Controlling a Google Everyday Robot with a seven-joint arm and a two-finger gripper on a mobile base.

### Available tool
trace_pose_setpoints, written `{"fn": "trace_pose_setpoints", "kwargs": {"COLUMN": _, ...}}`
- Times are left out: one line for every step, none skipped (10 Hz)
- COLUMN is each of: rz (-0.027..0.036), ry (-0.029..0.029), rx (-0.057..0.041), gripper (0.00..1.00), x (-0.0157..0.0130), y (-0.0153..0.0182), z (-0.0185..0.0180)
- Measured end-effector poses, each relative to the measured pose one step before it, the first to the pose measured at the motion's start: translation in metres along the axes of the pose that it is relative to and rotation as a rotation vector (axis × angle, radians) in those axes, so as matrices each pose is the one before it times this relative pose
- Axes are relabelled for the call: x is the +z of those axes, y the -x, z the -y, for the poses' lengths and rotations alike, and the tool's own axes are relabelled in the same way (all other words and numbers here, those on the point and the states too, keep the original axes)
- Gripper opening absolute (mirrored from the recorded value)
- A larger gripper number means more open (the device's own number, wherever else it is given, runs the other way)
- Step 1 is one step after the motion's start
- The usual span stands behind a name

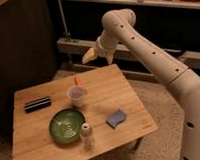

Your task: Place the pepper in the ceramic cup

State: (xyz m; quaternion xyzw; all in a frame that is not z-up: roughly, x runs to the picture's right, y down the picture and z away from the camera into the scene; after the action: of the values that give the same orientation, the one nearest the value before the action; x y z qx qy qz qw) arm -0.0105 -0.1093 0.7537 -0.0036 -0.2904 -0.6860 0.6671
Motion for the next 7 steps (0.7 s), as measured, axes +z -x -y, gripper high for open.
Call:
{"fn": "trace_pose_setpoints", "kwargs": {"rz": 0.00247, "ry": -0.01508, "rx": 0.00826, "gripper": 0.8, "x": 0.02671, "y": -0.00175, "z": -0.00442}}
{"fn": "trace_pose_setpoints", "kwargs": {"rz": -0.00422, "ry": -0.00924, "rx": 0.00371, "gripper": 0.8, "x": 0.02286, "y": -0.00199, "z": -0.00353}}
{"fn": "trace_pose_setpoints", "kwargs": {"rz": -0.00278, "ry": -0.00756, "rx": -0.00278, "gripper": 0.8, "x": 0.01961, "y": -0.00185, "z": -0.00136}}
{"fn": "trace_pose_setpoints", "kwargs": {"rz": -0.00154, "ry": -0.01026, "rx": -0.01076, "gripper": 0.8, "x": 0.03136, "y": -0.00534, "z": 0.00053}}
{"fn": "trace_pose_setpoints", "kwargs": {"rz": 0.00281, "ry": -0.0055, "rx": -0.0168, "gripper": 0.8, "x": 0.02108, "y": -0.00711, "z": 0.00526}}
{"fn": "trace_pose_setpoints", "kwargs": {"rz": 0.00354, "ry": -0.00448, "rx": -0.02447, "gripper": 0.8, "x": 0.01798, "y": -0.00931, "z": 0.00908}}
{"fn": "trace_pose_setpoints", "kwargs": {"rz": 0.00503, "ry": -0.00409, "rx": -0.02316, "gripper": 0.8, "x": 0.01579, "y": -0.00668, "z": 0.00684}}
